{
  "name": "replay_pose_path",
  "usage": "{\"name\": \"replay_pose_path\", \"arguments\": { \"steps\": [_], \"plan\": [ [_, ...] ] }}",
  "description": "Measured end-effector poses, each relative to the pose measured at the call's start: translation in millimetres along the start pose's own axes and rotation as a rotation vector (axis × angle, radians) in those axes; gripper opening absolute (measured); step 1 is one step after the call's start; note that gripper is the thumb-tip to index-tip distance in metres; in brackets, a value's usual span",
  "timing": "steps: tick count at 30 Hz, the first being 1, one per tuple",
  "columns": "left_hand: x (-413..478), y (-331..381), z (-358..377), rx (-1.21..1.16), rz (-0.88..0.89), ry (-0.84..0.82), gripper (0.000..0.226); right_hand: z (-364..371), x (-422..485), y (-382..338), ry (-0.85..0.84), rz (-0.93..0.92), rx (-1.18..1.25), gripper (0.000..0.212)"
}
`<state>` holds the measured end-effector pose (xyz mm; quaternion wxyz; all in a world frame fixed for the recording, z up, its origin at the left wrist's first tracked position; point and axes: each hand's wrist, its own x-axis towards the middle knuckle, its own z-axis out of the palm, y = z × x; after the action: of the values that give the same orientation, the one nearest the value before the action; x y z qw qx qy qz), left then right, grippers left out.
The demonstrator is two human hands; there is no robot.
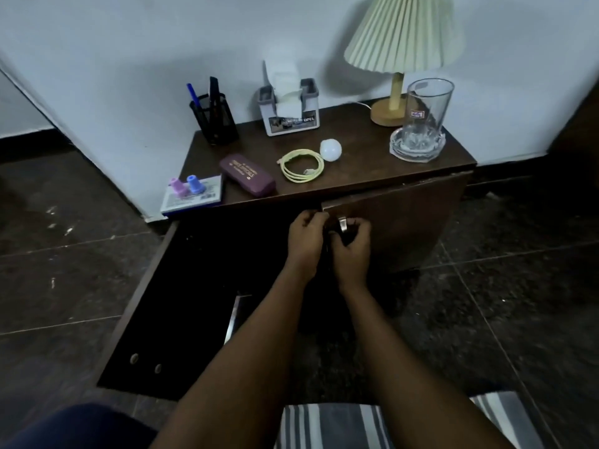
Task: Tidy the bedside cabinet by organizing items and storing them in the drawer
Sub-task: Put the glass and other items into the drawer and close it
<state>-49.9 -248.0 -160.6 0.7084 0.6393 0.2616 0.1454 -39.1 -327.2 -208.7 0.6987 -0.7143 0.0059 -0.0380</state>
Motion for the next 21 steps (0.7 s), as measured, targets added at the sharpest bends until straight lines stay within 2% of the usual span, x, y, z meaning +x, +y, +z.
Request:
{"name": "replay_pose_path", "arguments": {
  "steps": [1, 3, 6, 9, 12, 15, 18, 19, 21],
  "plan": [
    [-2, -1, -5, 0.095, 0.043, -0.008, 0.015, -3, -10, 2, 0.025, -0.026, -0.019, 0.037],
    [-7, -2, -9, 0.185, 0.070, -0.131, 0.021, -12, -35, 10, 0.078, -0.093, -0.085, 0.048],
    [-20, 9, -5, 0.296, -0.033, -0.391, 0.047, -34, -61, 17, 0.188, -0.200, -0.239, 0.064],
    [-30, 16, 6, 0.504, -0.025, -0.448, 0.056, -54, -74, 17, 0.220, -0.245, -0.314, 0.070],
    [-43, 14, 18, 0.478, -0.061, -0.555, 0.047, -76, -79, 18, 0.298, -0.270, -0.347, 0.065],
    [-60, 6, 39, 0.421, -0.151, -0.791, 0.042, -113, -79, 23, 0.419, -0.296, -0.312, 0.041],
    [-71, -2, 81, 0.542, 0.085, -0.789, 0.048, -157, -74, 21, 0.507, -0.326, -0.277, 0.020],
    [-75, -3, 95, 0.594, 0.188, -0.797, 0.059, -170, -73, 20, 0.547, -0.304, -0.258, 0.020],
    [-81, -7, 120, 0.728, 0.376, -0.927, 0.089, -190, -69, 17, 0.631, -0.260, -0.199, 0.019]
  ]
}}
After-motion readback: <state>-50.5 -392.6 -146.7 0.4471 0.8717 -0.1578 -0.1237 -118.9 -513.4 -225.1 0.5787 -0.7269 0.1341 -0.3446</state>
